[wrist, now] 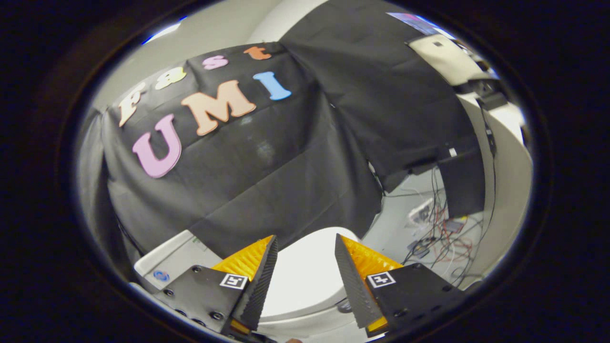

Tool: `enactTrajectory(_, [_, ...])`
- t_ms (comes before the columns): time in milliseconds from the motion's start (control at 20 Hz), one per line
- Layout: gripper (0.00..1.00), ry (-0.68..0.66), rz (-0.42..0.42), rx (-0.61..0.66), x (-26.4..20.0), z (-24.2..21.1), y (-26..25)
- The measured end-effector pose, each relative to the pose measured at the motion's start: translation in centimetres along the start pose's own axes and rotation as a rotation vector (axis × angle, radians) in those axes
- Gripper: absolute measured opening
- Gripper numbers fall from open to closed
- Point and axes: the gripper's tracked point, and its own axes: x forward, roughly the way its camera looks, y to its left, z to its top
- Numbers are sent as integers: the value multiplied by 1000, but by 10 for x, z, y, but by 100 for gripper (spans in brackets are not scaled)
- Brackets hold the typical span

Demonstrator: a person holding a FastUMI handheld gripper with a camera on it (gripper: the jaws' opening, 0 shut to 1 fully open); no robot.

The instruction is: Open the toilet lid.

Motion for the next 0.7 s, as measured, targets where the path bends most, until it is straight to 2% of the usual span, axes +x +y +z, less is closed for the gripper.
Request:
enactTrajectory(150, [76,-36,-74,195,-7,-22,-19])
enactTrajectory(300, [75,-59,-199,372,-14,-50,-57])
enactTrajectory(450, [72,-28,-295,484,-21,-84,-92])
enactTrajectory(550, [72,16,-331,551,-20,-109,-108])
enactTrajectory(700, [72,68,-330,687,-17,-138,-114])
